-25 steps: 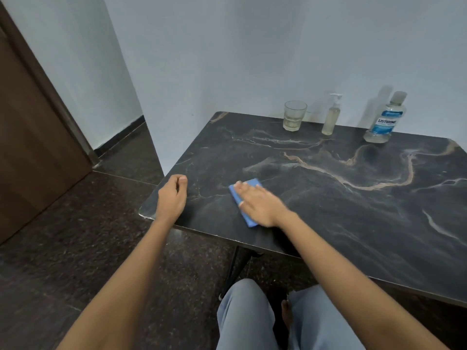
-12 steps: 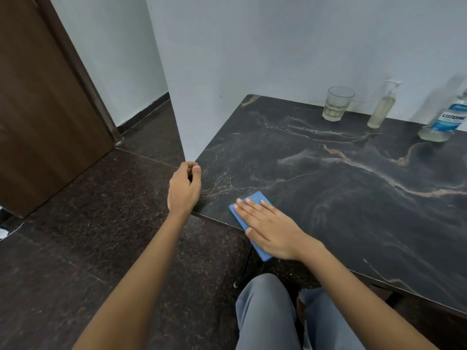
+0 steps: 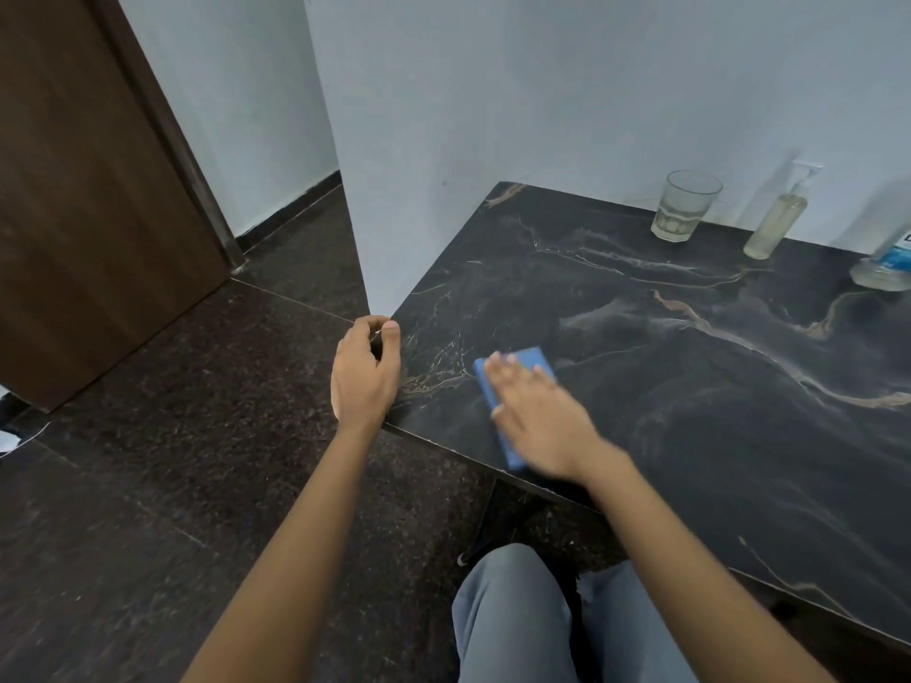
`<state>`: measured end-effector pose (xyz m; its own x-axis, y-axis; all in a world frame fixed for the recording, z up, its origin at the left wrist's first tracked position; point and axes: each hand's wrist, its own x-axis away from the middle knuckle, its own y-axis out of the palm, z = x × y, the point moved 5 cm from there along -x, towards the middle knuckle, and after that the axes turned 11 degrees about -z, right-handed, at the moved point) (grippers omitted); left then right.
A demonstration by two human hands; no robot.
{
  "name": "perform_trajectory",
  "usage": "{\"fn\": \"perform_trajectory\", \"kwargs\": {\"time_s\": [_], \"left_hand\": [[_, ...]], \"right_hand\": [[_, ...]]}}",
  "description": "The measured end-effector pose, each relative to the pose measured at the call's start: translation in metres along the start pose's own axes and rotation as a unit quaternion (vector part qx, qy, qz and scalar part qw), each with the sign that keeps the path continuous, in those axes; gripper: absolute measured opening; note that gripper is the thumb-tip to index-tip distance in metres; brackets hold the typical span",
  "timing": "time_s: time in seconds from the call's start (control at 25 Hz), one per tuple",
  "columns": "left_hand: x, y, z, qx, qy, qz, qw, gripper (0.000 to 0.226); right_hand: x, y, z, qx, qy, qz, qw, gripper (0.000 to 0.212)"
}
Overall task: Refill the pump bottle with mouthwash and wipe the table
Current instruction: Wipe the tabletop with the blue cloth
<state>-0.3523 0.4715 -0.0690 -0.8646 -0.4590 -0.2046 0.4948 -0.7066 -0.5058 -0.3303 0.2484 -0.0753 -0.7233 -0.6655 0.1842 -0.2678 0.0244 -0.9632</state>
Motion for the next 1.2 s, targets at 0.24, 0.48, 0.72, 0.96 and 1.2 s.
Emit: {"fn": "perform_trajectory", "kwargs": {"time_s": [0.24, 0.48, 0.72, 0.96, 1.2], "left_hand": [[0.002, -0.005, -0.002, 0.032, 0.004, 0.007, 0.999, 0.045], [0.004, -0.007, -0.001, 0.027, 0.003, 0.010, 1.000, 0.050], [0.002, -0.011, -0.006, 0.118, -0.001, 0.025, 0.993, 0.042], [0.000, -0.027, -0.008, 0.130, -0.023, 0.062, 0.989, 0.028], [-0.006, 0.006, 0.007, -0.031, -0.009, -0.040, 0.999, 0.038]], "right_hand": [[-0.045, -0.007, -0.053, 0.024, -0.168, -0.055, 0.984, 0.053], [-0.087, -0.031, 0.051, -0.042, 0.092, -0.028, 0.994, 0.055], [-0.039, 0.006, -0.078, 0.025, -0.171, -0.020, 0.985, 0.054], [-0.118, -0.004, -0.096, 0.015, -0.207, -0.082, 0.975, 0.053], [-0.159, -0.040, -0.007, -0.029, -0.052, -0.046, 0.997, 0.055]]}}
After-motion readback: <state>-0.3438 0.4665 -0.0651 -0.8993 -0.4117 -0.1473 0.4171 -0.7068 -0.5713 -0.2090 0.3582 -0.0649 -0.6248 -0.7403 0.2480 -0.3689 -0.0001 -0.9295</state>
